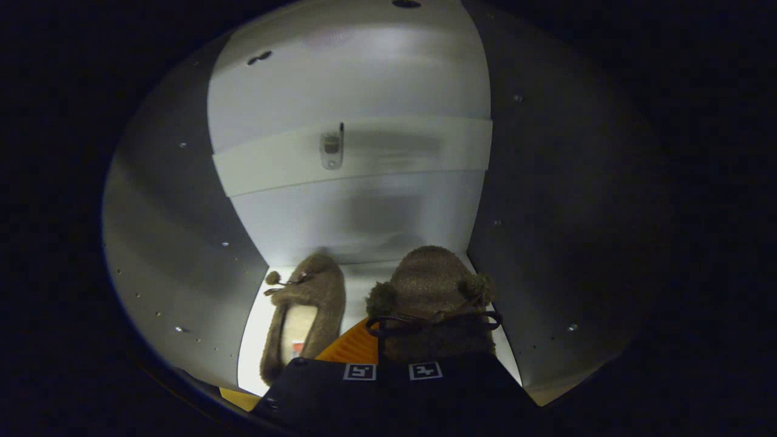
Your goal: Open the shoe cabinet door, grab the shoes and put them into the shoe cabinet, then close the shoe cabinet door.
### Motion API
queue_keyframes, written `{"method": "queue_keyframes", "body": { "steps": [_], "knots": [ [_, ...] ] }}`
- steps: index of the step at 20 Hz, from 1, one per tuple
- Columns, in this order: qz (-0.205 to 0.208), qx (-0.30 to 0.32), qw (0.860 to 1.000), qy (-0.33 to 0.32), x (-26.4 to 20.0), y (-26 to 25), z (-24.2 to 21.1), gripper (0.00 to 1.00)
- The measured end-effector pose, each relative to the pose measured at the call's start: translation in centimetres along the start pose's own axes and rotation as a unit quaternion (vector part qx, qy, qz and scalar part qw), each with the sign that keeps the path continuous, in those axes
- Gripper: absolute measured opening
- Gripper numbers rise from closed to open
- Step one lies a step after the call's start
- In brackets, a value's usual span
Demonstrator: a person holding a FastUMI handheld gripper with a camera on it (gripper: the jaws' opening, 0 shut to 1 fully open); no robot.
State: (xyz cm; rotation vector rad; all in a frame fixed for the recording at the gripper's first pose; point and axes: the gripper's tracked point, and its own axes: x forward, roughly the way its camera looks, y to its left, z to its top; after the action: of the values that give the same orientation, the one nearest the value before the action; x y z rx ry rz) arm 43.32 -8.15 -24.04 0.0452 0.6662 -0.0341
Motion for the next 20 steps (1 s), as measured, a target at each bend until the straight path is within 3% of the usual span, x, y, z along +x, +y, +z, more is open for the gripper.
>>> {"method": "queue_keyframes", "body": {
  "steps": [6, 11, 14, 20],
  "knots": [
    [-0.009, -0.013, 0.999, 0.044, 5.8, -0.6, -2.4, 0.04],
    [-0.007, -0.010, 0.999, 0.038, 6.3, -0.6, -1.9, 0.05],
    [-0.007, -0.036, 0.998, 0.040, 5.9, -0.4, -2.4, 0.15],
    [0.016, 0.001, 1.000, 0.021, 3.1, 1.1, -2.5, 0.66]
  ]
}}
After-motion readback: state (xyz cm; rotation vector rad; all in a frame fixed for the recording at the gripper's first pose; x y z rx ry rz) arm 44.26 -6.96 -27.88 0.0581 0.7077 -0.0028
